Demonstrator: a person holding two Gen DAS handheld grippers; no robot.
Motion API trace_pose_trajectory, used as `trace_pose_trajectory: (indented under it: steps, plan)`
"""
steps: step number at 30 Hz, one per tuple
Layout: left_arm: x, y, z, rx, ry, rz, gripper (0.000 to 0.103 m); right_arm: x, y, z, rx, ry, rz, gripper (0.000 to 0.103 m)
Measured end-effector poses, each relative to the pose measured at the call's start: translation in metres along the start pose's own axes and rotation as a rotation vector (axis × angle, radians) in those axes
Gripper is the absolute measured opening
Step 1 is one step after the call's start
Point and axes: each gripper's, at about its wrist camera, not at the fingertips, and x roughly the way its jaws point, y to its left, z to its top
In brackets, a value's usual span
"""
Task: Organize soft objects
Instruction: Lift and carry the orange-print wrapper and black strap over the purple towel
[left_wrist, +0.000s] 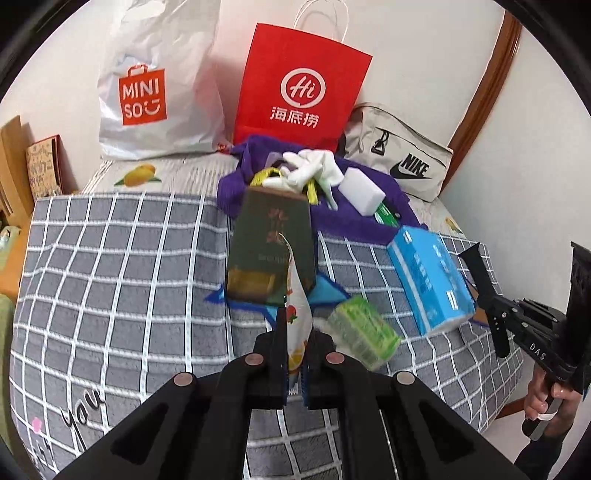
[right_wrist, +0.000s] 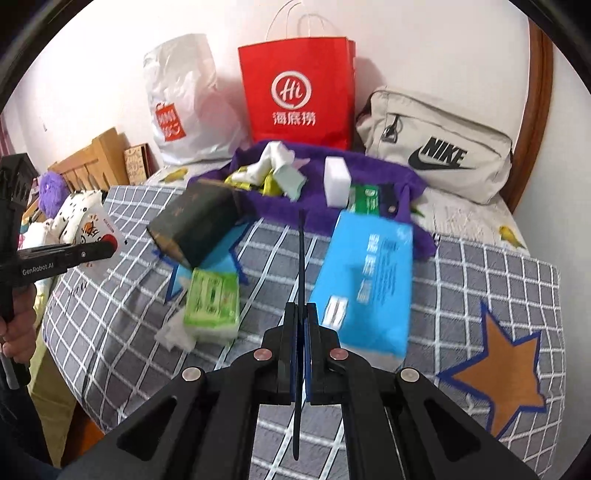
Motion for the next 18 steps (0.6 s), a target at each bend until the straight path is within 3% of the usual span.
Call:
trace_pose_trajectory:
  steps: [18]
  plan:
    - [0.034, -0.012, 0.081, 0.022, -0.021, 0.077, 0.005, 0.025, -0.043, 0.079, 0.062, -0.071, -0.051, 0.003]
